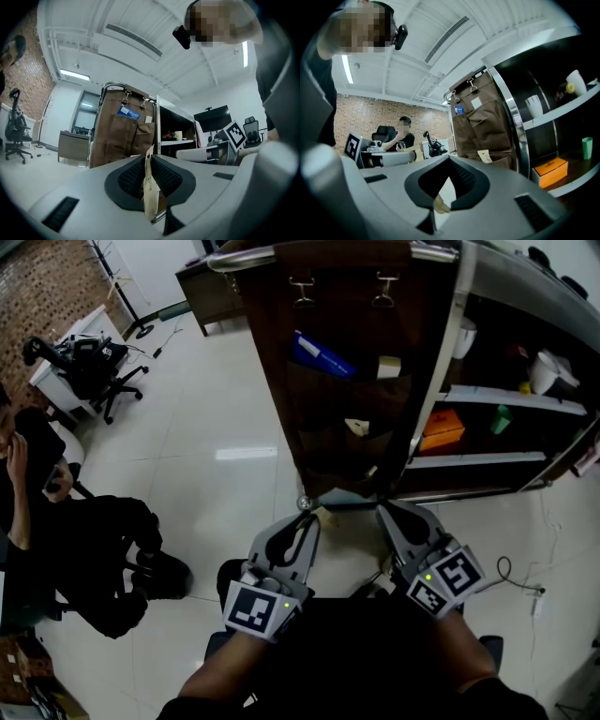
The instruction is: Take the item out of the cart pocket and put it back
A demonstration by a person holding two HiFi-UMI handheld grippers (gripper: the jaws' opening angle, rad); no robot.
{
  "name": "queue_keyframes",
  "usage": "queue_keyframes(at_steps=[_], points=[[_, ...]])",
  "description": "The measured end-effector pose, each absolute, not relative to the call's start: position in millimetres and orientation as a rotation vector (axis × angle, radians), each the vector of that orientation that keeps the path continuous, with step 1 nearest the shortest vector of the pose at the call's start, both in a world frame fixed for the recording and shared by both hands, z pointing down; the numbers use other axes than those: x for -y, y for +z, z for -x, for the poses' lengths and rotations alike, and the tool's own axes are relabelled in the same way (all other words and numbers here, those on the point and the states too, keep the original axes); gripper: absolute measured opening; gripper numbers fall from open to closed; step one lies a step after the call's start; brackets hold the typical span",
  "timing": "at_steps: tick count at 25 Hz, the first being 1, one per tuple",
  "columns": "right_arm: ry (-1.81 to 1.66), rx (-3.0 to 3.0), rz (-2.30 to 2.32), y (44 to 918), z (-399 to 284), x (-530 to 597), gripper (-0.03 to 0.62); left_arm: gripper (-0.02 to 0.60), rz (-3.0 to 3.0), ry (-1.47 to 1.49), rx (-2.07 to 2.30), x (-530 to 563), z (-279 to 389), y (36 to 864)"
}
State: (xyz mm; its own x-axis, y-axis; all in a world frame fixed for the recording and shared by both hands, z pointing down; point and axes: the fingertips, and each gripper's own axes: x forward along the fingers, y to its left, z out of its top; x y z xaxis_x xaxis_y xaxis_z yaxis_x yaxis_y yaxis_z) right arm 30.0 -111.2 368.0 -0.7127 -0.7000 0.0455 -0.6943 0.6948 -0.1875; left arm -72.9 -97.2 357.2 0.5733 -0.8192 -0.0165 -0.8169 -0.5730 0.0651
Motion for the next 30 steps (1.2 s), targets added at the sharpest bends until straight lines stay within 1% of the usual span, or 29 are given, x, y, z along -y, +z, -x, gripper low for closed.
queue_keyframes(at_steps=[30], points=[[-0.312,-2.871,1.179,373,-24,110,0.015,0.038,-2.745,-0.028,1.36,94,58,372]])
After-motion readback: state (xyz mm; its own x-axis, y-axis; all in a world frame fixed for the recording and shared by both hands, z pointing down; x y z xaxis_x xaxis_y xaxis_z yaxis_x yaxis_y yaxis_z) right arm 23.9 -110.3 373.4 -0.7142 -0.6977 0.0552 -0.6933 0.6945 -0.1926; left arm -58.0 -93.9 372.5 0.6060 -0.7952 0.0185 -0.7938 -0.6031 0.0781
